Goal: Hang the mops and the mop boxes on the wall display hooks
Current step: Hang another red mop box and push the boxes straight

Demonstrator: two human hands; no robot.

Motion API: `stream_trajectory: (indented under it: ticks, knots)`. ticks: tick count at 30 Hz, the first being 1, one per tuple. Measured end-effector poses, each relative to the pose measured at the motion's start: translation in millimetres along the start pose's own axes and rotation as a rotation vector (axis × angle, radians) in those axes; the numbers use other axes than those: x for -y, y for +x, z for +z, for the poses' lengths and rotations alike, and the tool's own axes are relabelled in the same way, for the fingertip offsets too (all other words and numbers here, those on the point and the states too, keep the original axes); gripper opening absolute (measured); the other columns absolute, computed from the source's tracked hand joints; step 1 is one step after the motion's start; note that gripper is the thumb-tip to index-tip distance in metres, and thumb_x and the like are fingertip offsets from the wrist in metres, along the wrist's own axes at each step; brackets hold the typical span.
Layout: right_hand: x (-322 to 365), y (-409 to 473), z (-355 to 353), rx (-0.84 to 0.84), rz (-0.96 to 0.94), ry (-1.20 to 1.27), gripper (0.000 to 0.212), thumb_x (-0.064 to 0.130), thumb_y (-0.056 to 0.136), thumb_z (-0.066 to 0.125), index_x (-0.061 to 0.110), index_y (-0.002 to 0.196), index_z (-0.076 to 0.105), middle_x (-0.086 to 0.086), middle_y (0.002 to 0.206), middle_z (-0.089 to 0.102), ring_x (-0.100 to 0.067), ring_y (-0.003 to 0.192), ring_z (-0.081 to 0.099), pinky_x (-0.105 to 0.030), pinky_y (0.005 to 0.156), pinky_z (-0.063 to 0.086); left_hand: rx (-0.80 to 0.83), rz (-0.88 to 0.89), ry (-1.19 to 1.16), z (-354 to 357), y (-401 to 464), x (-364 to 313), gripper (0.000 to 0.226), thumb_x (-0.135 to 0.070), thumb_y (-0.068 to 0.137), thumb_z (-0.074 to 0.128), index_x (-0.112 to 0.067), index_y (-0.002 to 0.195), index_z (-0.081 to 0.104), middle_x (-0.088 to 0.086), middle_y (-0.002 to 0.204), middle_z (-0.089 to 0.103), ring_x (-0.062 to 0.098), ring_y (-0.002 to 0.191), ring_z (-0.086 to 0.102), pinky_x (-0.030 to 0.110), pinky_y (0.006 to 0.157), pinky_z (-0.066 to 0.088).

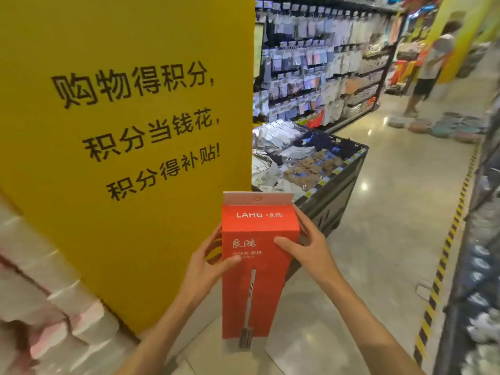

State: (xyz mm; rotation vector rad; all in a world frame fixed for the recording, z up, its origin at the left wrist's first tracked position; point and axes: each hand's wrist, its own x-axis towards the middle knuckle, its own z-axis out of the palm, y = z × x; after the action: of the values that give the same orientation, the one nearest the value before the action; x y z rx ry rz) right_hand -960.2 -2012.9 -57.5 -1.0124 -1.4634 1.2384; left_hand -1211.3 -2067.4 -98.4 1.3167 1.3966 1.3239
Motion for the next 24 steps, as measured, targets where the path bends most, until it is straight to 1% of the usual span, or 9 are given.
stream_trajectory:
  ticks: [3,6,8,12,14,16,20,22,24]
  knots:
    - [9,17,-57,-0.097,-0.013,-0.02,0.084,0.046,0.073,0.093,0.054,0.145,0.05,0.021,0.139,0.067,-0.006,0.128,0.066,-0.037,0.1,0.06,0.071,0.006,-0.038,57,42,-11,0.087,-0.033,0.078,0.09,-0.041,0.153,0.048,-0.018,0.136,0.067,0.0,0.124,0.064,0.026,0.097,0.056]
    - [14,35,-107,-0.223,-0.039,-0.033,0.079,0.02,0.084,0.087,0.042,0.149,0.049,0.025,0.133,0.066,0.009,0.116,0.067,-0.018,0.087,0.06,0.148,0.008,-0.094,114,86,-22,0.082,-0.032,0.077,0.09,-0.045,0.148,0.051,-0.015,0.132,0.07,0.003,0.12,0.067,0.022,0.085,0.06]
    - [13,49,-139,-0.277,-0.043,-0.044,0.077,0.018,0.088,0.083,0.038,0.152,0.046,0.027,0.132,0.064,0.015,0.112,0.065,-0.012,0.081,0.057,0.191,0.008,-0.118,151,117,-26,0.08,-0.03,0.077,0.089,-0.044,0.146,0.052,-0.017,0.13,0.07,-0.001,0.117,0.067,0.012,0.079,0.057]
    - [4,82,-202,-0.424,-0.035,-0.119,0.078,0.04,0.081,0.082,0.045,0.151,0.047,0.029,0.139,0.06,0.015,0.118,0.062,-0.014,0.084,0.059,0.326,0.035,-0.143,224,184,-32,0.075,-0.031,0.078,0.087,-0.039,0.145,0.054,-0.014,0.131,0.07,-0.01,0.113,0.066,0.006,0.078,0.054]
    - [1,103,-232,-0.499,-0.037,-0.126,0.078,0.038,0.084,0.082,0.041,0.154,0.047,0.023,0.143,0.061,0.011,0.121,0.062,-0.017,0.086,0.06,0.382,0.046,-0.178,259,219,-31,0.072,-0.03,0.079,0.086,-0.04,0.143,0.054,-0.016,0.13,0.068,-0.01,0.111,0.066,0.008,0.078,0.055]
    - [-2,126,-261,-0.553,-0.043,-0.13,0.073,0.03,0.088,0.081,0.039,0.153,0.048,0.023,0.142,0.061,0.013,0.12,0.061,-0.013,0.081,0.058,0.444,0.047,-0.212,291,257,-31,0.075,-0.036,0.078,0.09,-0.042,0.145,0.054,-0.017,0.132,0.067,-0.007,0.113,0.066,0.011,0.079,0.057]
    - [1,176,-314,-0.661,-0.041,-0.175,0.076,0.034,0.087,0.082,0.04,0.155,0.047,0.024,0.144,0.06,0.01,0.127,0.058,-0.01,0.083,0.055,0.563,0.064,-0.186,351,337,-42,0.085,-0.053,0.071,0.091,-0.04,0.147,0.055,-0.009,0.137,0.069,0.011,0.125,0.067,0.034,0.099,0.06]
    - [4,204,-342,-0.711,-0.048,-0.17,0.079,0.036,0.084,0.082,0.039,0.155,0.048,0.023,0.144,0.06,0.011,0.125,0.059,-0.011,0.084,0.056,0.608,0.086,-0.178,383,379,-51,0.087,-0.054,0.07,0.091,-0.04,0.148,0.054,-0.01,0.137,0.069,0.009,0.124,0.067,0.034,0.101,0.059]
    - [6,231,-368,-0.752,-0.06,-0.159,0.08,0.037,0.083,0.082,0.039,0.155,0.047,0.022,0.143,0.061,0.009,0.125,0.06,-0.012,0.083,0.056,0.658,0.095,-0.188,415,419,-55,0.085,-0.047,0.075,0.093,-0.036,0.149,0.053,-0.009,0.139,0.068,0.009,0.127,0.065,0.031,0.102,0.058]
